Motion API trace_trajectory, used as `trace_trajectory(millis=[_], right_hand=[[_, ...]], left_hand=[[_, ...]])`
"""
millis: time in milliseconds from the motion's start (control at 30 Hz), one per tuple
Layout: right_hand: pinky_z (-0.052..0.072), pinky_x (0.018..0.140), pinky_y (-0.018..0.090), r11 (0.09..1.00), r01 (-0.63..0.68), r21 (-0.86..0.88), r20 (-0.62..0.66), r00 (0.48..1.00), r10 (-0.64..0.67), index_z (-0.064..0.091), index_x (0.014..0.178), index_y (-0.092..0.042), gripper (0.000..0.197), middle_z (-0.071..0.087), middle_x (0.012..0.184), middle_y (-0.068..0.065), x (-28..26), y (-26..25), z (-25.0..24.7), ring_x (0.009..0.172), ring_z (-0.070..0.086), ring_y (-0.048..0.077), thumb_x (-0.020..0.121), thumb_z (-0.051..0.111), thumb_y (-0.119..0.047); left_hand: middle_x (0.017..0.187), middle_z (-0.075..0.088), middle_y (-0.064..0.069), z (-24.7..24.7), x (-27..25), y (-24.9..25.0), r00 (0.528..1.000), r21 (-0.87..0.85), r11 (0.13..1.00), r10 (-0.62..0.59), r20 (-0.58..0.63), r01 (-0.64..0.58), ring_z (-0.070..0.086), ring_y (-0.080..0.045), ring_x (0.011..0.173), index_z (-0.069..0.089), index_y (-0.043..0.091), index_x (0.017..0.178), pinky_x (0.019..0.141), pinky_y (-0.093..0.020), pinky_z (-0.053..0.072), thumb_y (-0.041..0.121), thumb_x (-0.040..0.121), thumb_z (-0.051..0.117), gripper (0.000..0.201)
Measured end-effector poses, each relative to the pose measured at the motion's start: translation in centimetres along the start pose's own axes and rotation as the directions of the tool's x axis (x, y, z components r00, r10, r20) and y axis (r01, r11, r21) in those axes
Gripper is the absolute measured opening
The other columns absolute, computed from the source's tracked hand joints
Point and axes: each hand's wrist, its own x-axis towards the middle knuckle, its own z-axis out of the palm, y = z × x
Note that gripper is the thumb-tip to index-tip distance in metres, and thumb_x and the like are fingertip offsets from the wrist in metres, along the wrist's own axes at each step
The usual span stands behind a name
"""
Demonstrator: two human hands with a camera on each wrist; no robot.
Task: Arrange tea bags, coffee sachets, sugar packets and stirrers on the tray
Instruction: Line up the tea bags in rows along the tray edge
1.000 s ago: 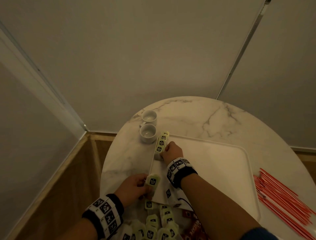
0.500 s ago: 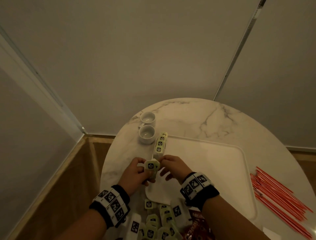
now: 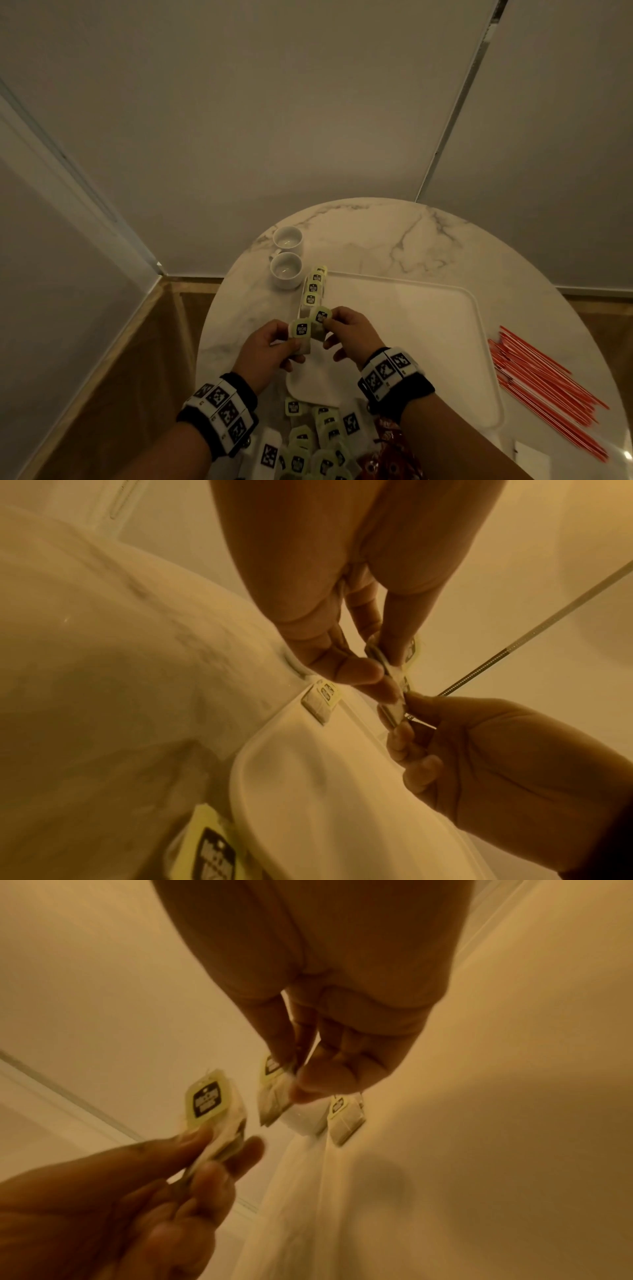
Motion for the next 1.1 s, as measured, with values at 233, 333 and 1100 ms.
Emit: trace_trajectory(millis=[233, 333, 1100], right_hand=[[0.048, 0.046, 0.027, 0.991, -0.025, -0.134, -0.166, 0.986, 0.003, 0.054, 0.099, -0.014, 0.017, 0.065, 0.075, 0.007, 1.9, 0.9, -0.3, 0.059, 0.058, 0.016, 0.086, 0.061, -0.007], [0.055, 0.059, 0.031, 0.962, -0.082, -0.262, -0.226, 0.974, 0.022, 0.054, 0.092, -0.017, 0.016, 0.068, 0.086, 0.008, 3.0, 1.4, 0.2, 0.071, 0.064, 0.02, 0.082, 0.066, -0.012], [0.044, 0.067, 0.026, 0.795, -0.163, -0.584, -0.225, 0.974, 0.034, 0.071, 0.092, -0.01, 0.02, 0.069, 0.093, 0.009, 7.2, 0.1, 2.2, 0.085, 0.063, 0.025, 0.086, 0.06, -0.027]], left_hand=[[0.078, 0.068, -0.014, -0.7, -0.1, -0.9, 0.998, -0.014, 1.0, -0.017, -0.057, 0.016, 0.058, -0.018, 0.056, 0.053, 0.009, 0.096, 0.052, -0.029, 0.047, 0.005, 0.086, 0.065, 0.016], [0.073, 0.063, -0.015, -0.6, -0.1, -1.3, 0.996, 0.008, 1.0, 0.001, -0.093, 0.0, 0.053, -0.015, 0.052, 0.048, 0.009, 0.088, 0.046, -0.026, 0.042, 0.003, 0.085, 0.065, 0.019], [0.078, 0.064, -0.004, -0.1, 0.1, -2.3, 0.994, 0.112, 0.994, 0.028, -0.103, -0.016, 0.056, 0.008, 0.055, 0.066, 0.0, 0.09, 0.051, -0.01, 0.043, -0.009, 0.084, 0.059, 0.012]])
